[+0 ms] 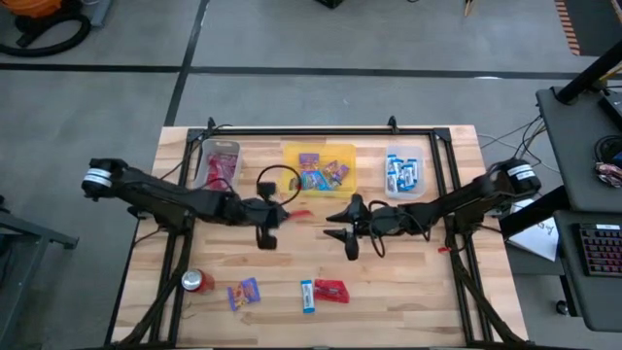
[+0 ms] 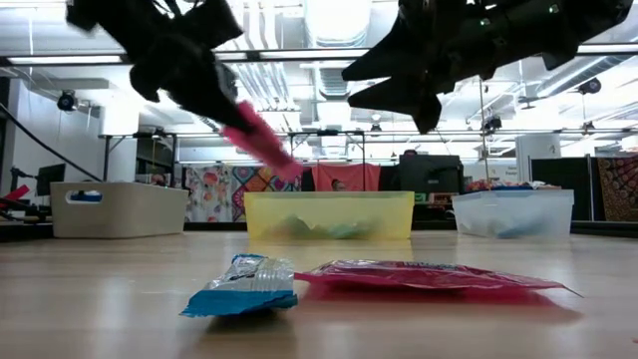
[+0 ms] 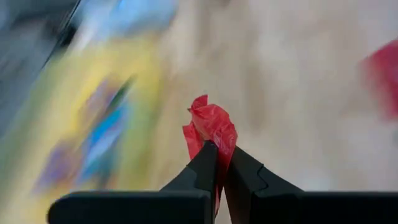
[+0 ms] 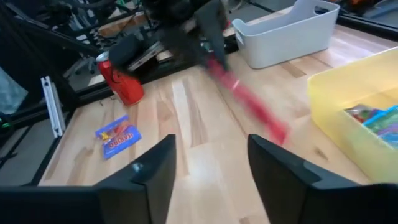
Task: Sort candy
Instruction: Put the red gummy into the gray bin
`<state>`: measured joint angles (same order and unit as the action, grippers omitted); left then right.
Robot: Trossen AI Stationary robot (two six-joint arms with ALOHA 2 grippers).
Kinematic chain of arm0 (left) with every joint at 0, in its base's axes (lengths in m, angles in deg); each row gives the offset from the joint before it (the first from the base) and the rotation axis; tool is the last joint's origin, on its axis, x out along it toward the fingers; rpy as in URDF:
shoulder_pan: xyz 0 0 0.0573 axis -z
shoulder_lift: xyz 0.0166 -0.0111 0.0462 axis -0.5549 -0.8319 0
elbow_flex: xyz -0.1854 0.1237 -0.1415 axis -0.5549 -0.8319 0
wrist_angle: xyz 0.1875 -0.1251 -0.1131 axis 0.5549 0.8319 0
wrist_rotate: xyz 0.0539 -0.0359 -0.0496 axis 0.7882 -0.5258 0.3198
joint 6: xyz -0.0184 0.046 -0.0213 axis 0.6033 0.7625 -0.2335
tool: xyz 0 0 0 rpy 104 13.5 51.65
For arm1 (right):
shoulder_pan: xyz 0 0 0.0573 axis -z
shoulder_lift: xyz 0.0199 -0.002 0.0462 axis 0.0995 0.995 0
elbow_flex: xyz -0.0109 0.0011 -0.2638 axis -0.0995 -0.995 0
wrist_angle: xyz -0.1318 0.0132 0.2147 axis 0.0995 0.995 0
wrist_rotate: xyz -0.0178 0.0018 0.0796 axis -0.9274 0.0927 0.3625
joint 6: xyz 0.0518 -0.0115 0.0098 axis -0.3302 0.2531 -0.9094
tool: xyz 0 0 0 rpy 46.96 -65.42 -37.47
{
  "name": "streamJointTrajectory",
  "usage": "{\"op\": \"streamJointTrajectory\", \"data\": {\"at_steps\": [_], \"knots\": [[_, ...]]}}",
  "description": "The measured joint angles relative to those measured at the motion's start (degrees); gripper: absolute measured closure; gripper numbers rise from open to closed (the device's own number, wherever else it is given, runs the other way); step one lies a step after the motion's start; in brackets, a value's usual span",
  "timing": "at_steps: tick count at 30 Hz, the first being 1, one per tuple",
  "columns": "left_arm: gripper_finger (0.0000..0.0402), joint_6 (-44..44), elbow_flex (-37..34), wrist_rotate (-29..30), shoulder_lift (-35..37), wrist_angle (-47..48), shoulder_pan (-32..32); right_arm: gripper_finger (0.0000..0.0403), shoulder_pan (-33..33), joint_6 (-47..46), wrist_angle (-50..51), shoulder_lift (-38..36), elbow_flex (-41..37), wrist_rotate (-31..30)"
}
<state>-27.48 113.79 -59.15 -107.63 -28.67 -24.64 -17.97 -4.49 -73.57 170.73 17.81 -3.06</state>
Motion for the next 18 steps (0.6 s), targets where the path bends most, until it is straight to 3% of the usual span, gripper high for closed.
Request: {"op": "streamJointTrajectory", "data": {"at_steps": [4, 9, 11, 13, 18], "knots": [[0.0401, -9.9, 10.0, 14.0, 2.8, 32.9, -0.1, 0.0193, -0.1, 0.0, 2.8, -1.9, 0.0, -0.4], [0.0401, -31.9, 20.0, 27.4, 3.0, 68.4, -4.4, 0.0188, -0.1, 0.2, 3.0, -1.8, 0.0, -0.4], [0.0402, -37.5, 21.3, 28.2, 3.3, 73.2, -7.4, 0.0189, -0.1, 0.2, 3.2, -1.4, 0.0, -0.4], [0.0401, -37.4, 20.9, 27.5, 3.6, 74.7, -10.7, 0.0190, -0.1, 0.2, 3.2, -0.9, 0.0, -0.4], [0.0401, -23.8, 17.5, 23.4, 4.1, 72.4, -21.3, 0.0190, -0.1, -0.4, 3.0, -0.8, 0.0, -0.7]]}}
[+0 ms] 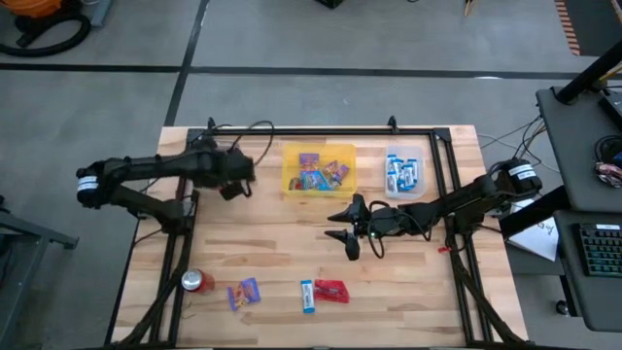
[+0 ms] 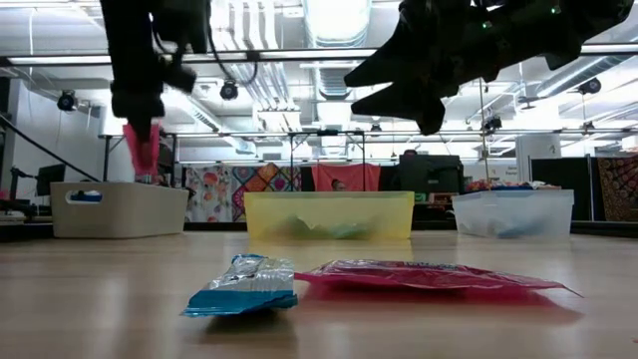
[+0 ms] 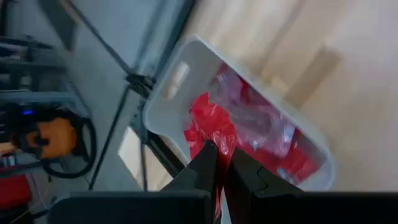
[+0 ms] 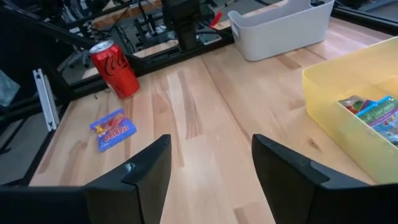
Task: Sort candy
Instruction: Put the red gummy into the gray bin, then put the white chocolate into the transparent bin
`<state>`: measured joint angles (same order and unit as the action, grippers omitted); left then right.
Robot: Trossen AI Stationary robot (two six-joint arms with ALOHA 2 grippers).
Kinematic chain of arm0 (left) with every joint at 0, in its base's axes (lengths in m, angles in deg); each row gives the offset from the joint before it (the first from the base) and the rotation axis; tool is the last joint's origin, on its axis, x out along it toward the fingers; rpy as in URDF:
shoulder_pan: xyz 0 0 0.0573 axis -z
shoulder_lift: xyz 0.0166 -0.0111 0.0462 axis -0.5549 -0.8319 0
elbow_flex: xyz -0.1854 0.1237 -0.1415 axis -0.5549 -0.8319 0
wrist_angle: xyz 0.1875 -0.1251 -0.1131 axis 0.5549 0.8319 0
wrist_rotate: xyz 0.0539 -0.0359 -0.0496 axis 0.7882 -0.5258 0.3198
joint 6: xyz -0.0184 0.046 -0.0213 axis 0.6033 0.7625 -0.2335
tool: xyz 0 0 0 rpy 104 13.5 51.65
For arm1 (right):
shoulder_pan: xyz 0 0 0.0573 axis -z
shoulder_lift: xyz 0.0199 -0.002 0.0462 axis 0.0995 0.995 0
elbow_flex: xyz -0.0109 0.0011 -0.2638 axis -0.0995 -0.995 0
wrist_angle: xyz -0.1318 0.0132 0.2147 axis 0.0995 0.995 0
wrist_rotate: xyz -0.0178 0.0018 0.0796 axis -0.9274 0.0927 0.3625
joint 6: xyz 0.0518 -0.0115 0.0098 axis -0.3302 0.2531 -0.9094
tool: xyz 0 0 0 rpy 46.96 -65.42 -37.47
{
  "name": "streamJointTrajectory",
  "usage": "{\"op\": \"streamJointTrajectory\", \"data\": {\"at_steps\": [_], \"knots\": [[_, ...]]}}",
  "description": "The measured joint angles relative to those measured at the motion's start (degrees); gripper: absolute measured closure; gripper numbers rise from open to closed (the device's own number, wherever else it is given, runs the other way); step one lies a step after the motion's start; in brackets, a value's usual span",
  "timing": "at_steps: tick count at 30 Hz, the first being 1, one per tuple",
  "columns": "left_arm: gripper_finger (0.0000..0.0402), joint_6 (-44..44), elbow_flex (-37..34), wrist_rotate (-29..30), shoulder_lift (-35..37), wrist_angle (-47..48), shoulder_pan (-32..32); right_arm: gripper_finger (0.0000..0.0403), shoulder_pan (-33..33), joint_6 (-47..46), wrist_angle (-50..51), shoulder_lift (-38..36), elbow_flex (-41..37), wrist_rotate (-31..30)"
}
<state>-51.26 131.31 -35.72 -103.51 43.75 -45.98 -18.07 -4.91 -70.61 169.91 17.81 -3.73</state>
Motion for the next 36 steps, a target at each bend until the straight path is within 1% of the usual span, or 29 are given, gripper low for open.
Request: {"op": "streamJointTrajectory", "data": {"at_steps": [4, 5, 8, 11, 15, 20, 23, 26, 29, 32, 36], "knots": [[0.0401, 13.2, -3.7, -8.8, -0.2, -6.3, -9.6, 0.0192, -0.1, -0.1, -0.2, 0.0, 0.0, 0.0], [0.0401, 15.6, -4.7, -10.2, -0.3, -8.1, -11.7, 0.0192, -0.1, -0.4, -0.1, 0.0, 0.0, 0.0], [0.0399, 19.8, -6.8, -11.0, -0.8, -11.7, -17.1, 0.0192, -0.1, -0.5, -0.1, 0.1, 0.0, 0.0], [0.0383, 20.3, -6.9, -12.5, -1.3, -12.0, -19.7, 0.0192, -0.1, -0.5, -0.1, 0.1, 0.0, 0.0], [0.0347, 20.6, -6.8, -12.8, -1.3, -12.1, -19.7, 0.0193, -0.1, -0.5, -0.3, 0.2, 0.0, 0.0], [0.0287, 20.1, -6.8, -13.5, -1.3, -11.9, -19.6, 0.0193, -0.1, -1.3, -0.4, 0.2, 0.0, -0.1], [0.0255, 18.7, -6.8, -16.9, -1.2, -11.7, -19.2, 0.0193, -0.2, -3.6, -0.4, 0.2, 0.0, 0.0], [0.0230, 18.4, -6.8, -22.8, -1.2, -11.4, -18.3, 0.0193, -0.4, -4.9, -0.4, 0.2, 0.0, 0.9], [0.0213, 18.2, -6.8, -26.2, -1.2, -9.5, -17.2, 0.0193, -1.0, -6.5, -0.4, 0.2, 0.0, 1.8], [0.0205, 16.8, -6.8, -26.2, -1.1, -7.8, -16.2, 0.0193, -1.7, -7.0, -0.4, 0.2, 0.0, 1.8], [0.0203, 13.5, -6.8, -26.1, -0.8, -7.7, -15.0, 0.0193, -3.1, -7.2, -0.4, 0.2, 0.8, 1.8]]}}
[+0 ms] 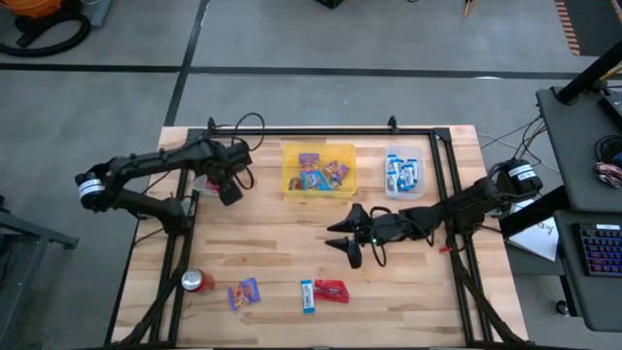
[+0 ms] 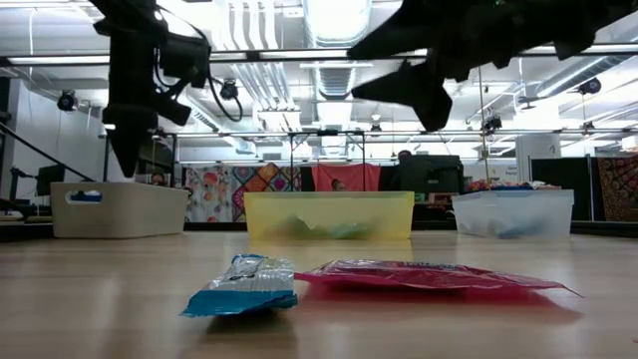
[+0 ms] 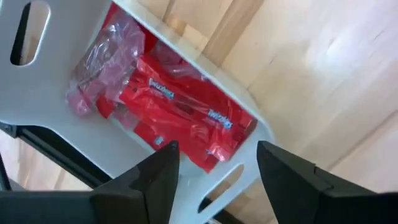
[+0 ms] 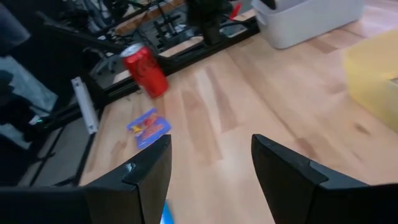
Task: Sort candy
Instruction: Put the white chocolate into the transparent bin
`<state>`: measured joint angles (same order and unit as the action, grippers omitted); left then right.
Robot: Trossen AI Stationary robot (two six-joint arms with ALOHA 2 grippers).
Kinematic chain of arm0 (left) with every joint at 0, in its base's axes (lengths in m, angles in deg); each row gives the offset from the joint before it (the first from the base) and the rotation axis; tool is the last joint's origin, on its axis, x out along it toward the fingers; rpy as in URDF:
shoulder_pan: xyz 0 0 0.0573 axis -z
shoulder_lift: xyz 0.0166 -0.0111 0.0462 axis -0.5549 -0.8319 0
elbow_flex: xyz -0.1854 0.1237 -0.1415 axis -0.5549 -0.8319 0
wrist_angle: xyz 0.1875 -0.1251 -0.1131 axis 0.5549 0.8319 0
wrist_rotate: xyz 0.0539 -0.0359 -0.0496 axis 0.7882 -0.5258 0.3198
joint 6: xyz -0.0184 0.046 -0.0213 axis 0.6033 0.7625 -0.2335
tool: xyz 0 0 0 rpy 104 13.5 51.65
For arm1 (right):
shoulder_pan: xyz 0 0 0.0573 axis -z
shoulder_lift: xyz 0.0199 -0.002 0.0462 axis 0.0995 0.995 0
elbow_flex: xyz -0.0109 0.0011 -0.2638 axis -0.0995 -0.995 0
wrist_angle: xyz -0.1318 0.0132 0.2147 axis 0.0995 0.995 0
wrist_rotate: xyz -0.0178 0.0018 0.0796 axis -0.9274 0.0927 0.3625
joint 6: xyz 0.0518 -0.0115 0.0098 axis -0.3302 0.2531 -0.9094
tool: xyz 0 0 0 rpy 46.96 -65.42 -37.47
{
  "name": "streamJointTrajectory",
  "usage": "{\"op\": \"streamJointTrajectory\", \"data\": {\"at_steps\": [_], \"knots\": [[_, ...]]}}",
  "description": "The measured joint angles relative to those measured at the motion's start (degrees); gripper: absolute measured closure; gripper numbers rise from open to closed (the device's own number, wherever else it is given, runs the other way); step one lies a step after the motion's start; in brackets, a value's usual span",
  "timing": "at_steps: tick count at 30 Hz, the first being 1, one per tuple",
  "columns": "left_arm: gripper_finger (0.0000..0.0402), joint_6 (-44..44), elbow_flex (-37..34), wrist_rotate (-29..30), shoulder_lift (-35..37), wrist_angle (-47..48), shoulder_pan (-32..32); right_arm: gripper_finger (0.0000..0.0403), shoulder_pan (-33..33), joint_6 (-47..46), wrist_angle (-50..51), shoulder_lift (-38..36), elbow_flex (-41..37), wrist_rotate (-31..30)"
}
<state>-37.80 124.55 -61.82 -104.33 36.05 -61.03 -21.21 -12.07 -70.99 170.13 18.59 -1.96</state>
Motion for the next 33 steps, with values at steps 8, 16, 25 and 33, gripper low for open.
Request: {"op": "streamJointTrajectory", "data": {"at_steps": [8, 16, 25, 33], "knots": [[0.0203, -7.7, 0.0, 0.0, 5.5, -8.1, 10.7, 0.0193, -4.0, 0.0, 0.6, 0.0, 1.0, 0.0], [0.0202, -8.1, -2.6, 0.1, 11.1, -31.4, 32.7, 0.0193, -7.1, 4.0, 7.0, 0.0, 1.0, 0.2], [0.0202, -8.3, -3.3, 0.2, 6.3, -41.3, 51.4, 0.0193, -9.2, -7.5, 13.0, 0.0, 1.0, 1.2], [0.0202, -11.6, -2.7, 0.7, -0.9, -44.6, 57.0, 0.0193, -11.0, -22.6, 16.6, 0.1, 2.1, 6.6]]}}
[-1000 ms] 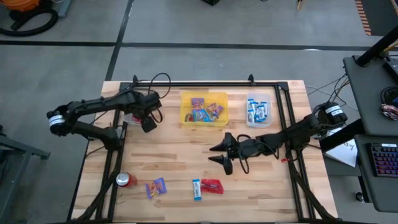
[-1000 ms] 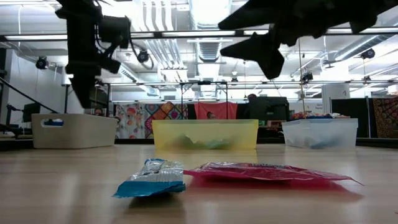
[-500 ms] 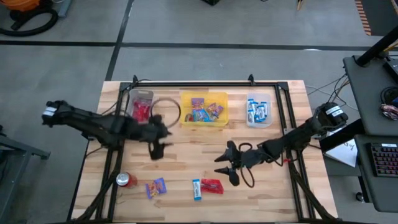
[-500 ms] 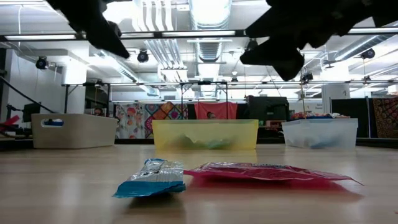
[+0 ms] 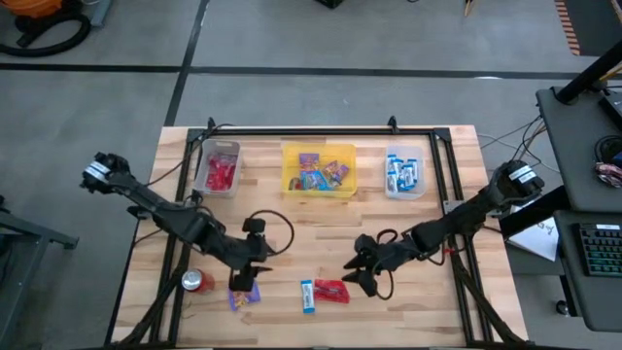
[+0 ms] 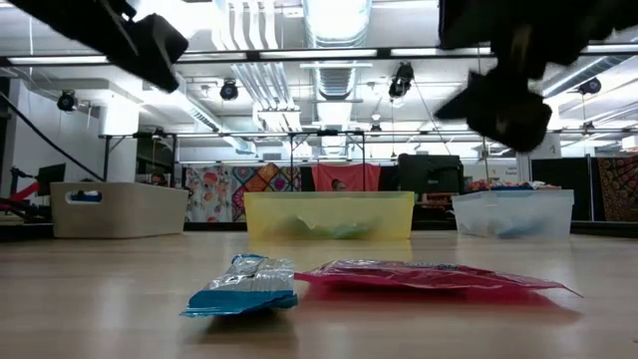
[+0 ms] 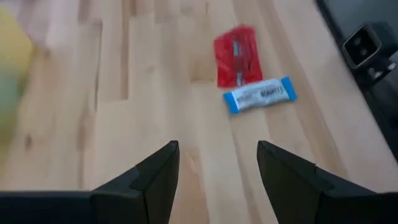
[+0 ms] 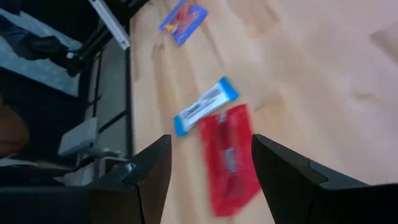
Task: Sort candy
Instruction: Put the white chocolate into the transparent bin
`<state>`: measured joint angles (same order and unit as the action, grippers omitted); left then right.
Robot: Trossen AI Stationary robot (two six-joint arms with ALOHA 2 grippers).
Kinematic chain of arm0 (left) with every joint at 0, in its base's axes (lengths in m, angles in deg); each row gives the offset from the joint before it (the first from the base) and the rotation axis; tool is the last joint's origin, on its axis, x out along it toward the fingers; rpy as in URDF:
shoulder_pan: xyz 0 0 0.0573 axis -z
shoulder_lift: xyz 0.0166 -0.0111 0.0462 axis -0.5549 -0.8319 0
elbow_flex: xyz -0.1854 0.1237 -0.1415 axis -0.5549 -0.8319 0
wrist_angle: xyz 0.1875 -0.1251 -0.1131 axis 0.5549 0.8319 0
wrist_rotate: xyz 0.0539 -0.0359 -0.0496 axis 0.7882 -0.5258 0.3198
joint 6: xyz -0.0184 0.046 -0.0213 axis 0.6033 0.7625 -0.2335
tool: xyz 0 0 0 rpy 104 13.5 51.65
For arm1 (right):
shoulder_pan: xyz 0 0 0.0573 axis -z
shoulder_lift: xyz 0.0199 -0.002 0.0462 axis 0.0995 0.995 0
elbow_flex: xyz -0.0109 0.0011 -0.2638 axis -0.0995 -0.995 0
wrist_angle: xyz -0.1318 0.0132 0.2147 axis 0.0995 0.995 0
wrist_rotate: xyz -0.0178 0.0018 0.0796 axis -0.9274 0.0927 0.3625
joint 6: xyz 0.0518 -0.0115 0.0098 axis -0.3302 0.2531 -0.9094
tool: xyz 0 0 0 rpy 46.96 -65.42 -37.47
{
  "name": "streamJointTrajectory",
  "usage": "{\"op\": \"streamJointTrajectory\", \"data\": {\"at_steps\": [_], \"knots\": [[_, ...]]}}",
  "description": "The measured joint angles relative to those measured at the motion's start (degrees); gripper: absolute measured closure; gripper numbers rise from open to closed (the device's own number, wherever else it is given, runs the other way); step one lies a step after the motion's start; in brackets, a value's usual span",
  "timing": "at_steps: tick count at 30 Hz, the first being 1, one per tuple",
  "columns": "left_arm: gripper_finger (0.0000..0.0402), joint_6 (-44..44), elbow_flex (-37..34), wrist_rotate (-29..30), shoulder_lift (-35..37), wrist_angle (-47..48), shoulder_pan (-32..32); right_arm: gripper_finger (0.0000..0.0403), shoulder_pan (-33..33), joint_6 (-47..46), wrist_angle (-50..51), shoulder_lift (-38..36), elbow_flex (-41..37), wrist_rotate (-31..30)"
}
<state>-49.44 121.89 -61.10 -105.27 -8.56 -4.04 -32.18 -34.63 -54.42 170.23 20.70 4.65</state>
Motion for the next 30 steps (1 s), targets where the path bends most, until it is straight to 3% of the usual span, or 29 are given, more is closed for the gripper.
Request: {"op": "streamJointTrajectory", "data": {"at_steps": [4, 8, 16, 23, 27, 30], "knots": [[0.0202, -4.3, 0.0, 0.0, -2.1, 0.2, 1.5, 0.0193, -1.7, -0.6, 7.9, 0.0, 6.6, -1.2], [0.0202, -9.0, 0.0, -0.1, -2.7, 0.2, 4.1, 0.0193, -2.7, -3.5, 23.8, 1.7, 15.4, -6.6], [0.0202, -20.9, 0.0, 4.1, -2.6, 0.9, 11.7, 0.0193, -2.8, -13.0, 53.3, 10.3, 33.8, -6.3], [0.0202, -22.1, 0.0, 10.3, -2.6, 0.9, 17.1, 0.0193, -2.8, -13.5, 57.1, 17.8, 43.8, -4.5], [0.0203, -16.1, -0.1, 10.5, -4.0, -1.4, 17.8, 0.0193, -2.6, -13.4, 57.0, 21.6, 47.2, -3.8], [0.0203, -7.4, -0.1, 10.6, -7.3, -9.5, 17.8, 0.0193, -2.7, -12.5, 57.1, 23.8, 48.7, -3.5]]}}
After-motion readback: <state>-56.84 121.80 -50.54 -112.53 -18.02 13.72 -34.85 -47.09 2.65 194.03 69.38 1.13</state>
